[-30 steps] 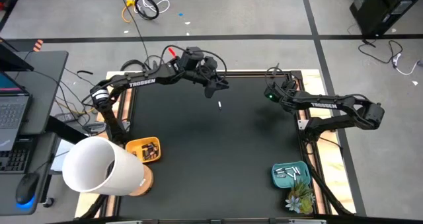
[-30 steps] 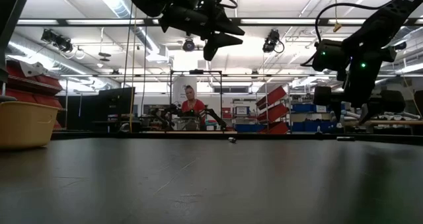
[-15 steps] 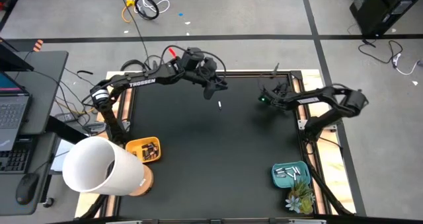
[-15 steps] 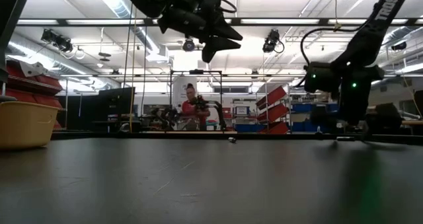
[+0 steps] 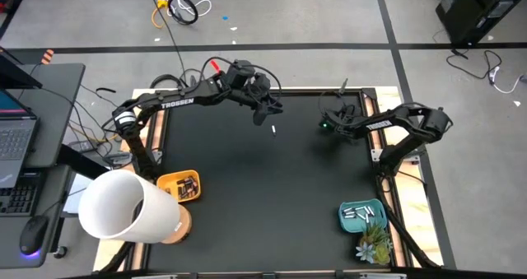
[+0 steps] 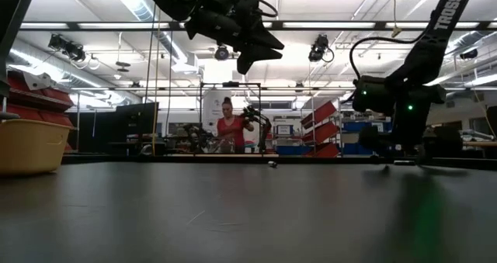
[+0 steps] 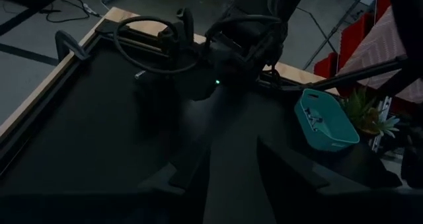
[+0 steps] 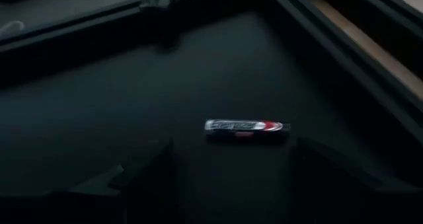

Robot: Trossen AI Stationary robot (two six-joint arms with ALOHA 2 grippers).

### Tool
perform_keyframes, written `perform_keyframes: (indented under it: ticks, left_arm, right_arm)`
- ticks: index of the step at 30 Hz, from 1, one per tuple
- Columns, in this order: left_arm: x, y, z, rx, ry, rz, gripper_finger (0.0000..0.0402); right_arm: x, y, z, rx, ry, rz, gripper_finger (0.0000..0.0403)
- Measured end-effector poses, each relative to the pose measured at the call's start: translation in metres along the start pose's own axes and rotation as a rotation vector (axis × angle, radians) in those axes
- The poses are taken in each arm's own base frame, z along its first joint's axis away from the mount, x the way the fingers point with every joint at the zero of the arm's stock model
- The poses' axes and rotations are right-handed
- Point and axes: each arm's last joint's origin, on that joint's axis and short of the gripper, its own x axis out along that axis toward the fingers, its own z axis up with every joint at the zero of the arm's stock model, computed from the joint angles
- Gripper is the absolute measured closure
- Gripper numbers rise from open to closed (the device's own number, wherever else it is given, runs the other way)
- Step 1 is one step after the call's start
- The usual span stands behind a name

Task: Sort batteries
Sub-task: Put the silver battery into the green bin

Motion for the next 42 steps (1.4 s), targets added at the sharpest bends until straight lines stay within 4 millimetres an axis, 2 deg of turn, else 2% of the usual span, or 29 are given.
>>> perform_keyframes:
  ticks: [12, 33, 42]
  left_arm:
    - [0.000, 0.000, 0.000, 0.024, 0.000, 0.002, 0.0262]
    - [0.000, 0.001, 0.000, 0.026, 0.000, 0.004, 0.0262]
    - [0.000, 0.001, -0.001, 0.045, 0.007, 0.008, 0.0262]
  right_arm:
    - [-0.005, 0.001, -0.003, 0.020, -0.052, 0.005, 0.0109]
    - [0.001, 0.001, 0.006, -0.010, -0.142, -0.029, 0.0119]
    - [0.015, 0.003, 0.000, -0.061, -0.128, -0.058, 0.0119]
